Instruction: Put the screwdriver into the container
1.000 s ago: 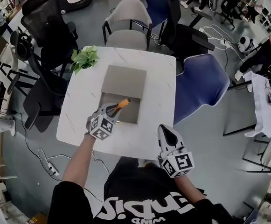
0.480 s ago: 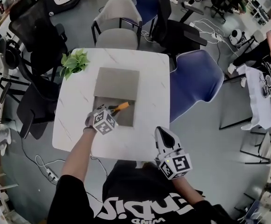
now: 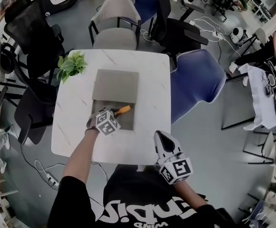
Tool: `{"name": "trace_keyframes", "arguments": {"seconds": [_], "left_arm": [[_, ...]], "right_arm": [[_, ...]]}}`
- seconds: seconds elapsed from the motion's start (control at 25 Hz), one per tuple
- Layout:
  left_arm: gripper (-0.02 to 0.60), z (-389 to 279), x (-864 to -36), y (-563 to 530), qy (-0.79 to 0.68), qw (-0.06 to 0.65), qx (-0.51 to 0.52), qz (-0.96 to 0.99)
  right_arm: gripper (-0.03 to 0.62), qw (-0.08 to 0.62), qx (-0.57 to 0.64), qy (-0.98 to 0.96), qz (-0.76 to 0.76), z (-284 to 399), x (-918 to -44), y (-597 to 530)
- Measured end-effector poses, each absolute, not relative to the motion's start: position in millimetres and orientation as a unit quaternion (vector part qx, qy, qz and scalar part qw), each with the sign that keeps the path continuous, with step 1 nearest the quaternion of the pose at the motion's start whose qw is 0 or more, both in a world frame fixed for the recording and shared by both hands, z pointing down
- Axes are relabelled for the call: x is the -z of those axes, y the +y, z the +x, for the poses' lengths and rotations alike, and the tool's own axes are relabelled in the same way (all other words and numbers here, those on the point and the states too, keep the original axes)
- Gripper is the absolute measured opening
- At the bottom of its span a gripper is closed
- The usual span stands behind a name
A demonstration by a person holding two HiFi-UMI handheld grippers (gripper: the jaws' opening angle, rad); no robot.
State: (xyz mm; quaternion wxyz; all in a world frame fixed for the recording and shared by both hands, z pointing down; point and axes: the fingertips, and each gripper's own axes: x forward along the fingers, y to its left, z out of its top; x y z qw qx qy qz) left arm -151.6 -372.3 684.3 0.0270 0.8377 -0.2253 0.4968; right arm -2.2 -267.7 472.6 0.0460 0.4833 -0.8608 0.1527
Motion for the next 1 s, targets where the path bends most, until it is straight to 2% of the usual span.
{"name": "trace_keyframes", "arguments": {"seconds": [0.64,0.84,1.0], "left_arm": [[0.091,-148,-694,-374,-0.221,0.04,-0.505,0.833],[0.161,-148,-692,-369,-0.207,0.049,-0.504,0.837],[0.159,-150,-678,-370,-0.228,0.039,-0.49,0.84]], "right_arm": [[0.012,0.056,-0.155,-0.864,0.476,0,-476,-268],[0.012,0.058,-0.157,-0.866,0.472,-2,-478,-269],[0.012,0.058,-0.155,-0.869,0.465,-4,-479,-269]]}}
